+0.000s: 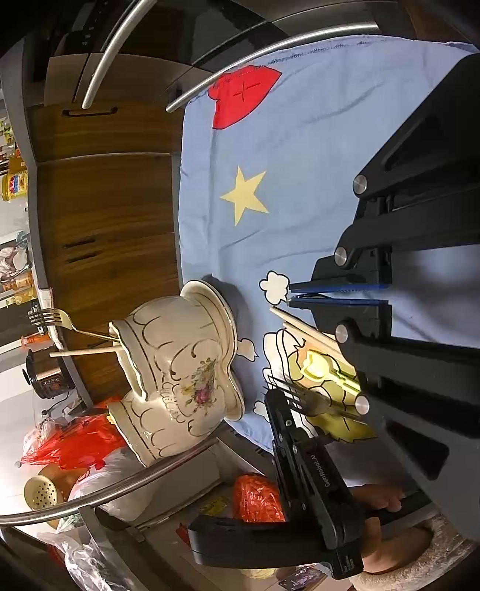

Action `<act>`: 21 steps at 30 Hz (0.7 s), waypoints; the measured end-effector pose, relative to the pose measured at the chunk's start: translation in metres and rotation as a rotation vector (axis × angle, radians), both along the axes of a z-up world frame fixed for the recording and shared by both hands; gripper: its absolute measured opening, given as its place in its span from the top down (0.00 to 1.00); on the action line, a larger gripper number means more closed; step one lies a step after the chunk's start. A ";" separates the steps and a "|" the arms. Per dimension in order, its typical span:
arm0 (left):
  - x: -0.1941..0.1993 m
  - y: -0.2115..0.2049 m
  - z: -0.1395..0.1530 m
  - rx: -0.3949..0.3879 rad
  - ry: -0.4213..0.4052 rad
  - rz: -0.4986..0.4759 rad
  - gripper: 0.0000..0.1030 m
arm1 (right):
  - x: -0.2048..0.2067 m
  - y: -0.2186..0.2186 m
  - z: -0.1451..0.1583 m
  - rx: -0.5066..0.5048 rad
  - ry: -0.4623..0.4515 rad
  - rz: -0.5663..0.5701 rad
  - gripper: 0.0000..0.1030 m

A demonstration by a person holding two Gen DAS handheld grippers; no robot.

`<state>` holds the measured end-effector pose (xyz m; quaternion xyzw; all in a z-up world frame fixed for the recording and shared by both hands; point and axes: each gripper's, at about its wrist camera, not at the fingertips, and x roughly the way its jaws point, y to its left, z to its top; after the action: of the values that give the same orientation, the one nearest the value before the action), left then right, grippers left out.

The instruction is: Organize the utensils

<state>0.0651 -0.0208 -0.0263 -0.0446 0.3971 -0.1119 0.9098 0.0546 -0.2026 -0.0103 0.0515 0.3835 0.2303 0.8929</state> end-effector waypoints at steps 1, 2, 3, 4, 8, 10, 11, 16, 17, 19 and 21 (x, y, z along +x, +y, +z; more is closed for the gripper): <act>-0.002 0.002 0.001 0.003 -0.006 0.001 0.98 | 0.000 -0.001 0.000 0.004 0.000 -0.002 0.97; -0.004 0.003 0.003 0.006 -0.015 0.002 0.98 | -0.001 -0.002 0.001 0.010 -0.003 -0.004 0.98; -0.007 0.004 0.008 0.008 -0.034 0.002 0.98 | -0.001 -0.002 0.002 0.014 -0.006 -0.005 0.97; -0.010 0.005 0.011 0.009 -0.049 0.003 0.98 | -0.002 -0.003 0.004 0.022 -0.012 -0.006 0.97; -0.027 0.013 0.030 0.003 -0.130 0.020 0.98 | -0.008 -0.004 0.014 0.031 -0.060 -0.011 0.98; -0.035 0.015 0.040 0.027 -0.179 0.031 0.98 | -0.010 -0.005 0.019 0.038 -0.089 -0.025 0.98; -0.041 0.016 0.046 0.032 -0.210 0.035 0.98 | -0.012 -0.006 0.023 0.043 -0.106 -0.036 0.98; -0.058 0.022 0.067 0.042 -0.302 0.049 0.98 | -0.020 -0.007 0.042 0.049 -0.194 -0.079 0.98; -0.062 0.023 0.072 0.045 -0.323 0.049 0.98 | -0.021 -0.008 0.047 0.054 -0.212 -0.088 0.98; -0.069 0.025 0.082 0.066 -0.373 0.061 0.98 | -0.025 -0.009 0.056 0.067 -0.251 -0.110 0.98; -0.076 0.028 0.094 0.089 -0.431 0.076 0.98 | -0.027 -0.008 0.066 0.065 -0.295 -0.138 0.98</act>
<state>-0.0112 0.0072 0.0677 0.0058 0.1959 -0.0667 0.9783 0.0278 -0.2101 0.0559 0.0723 0.2362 0.1858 0.9510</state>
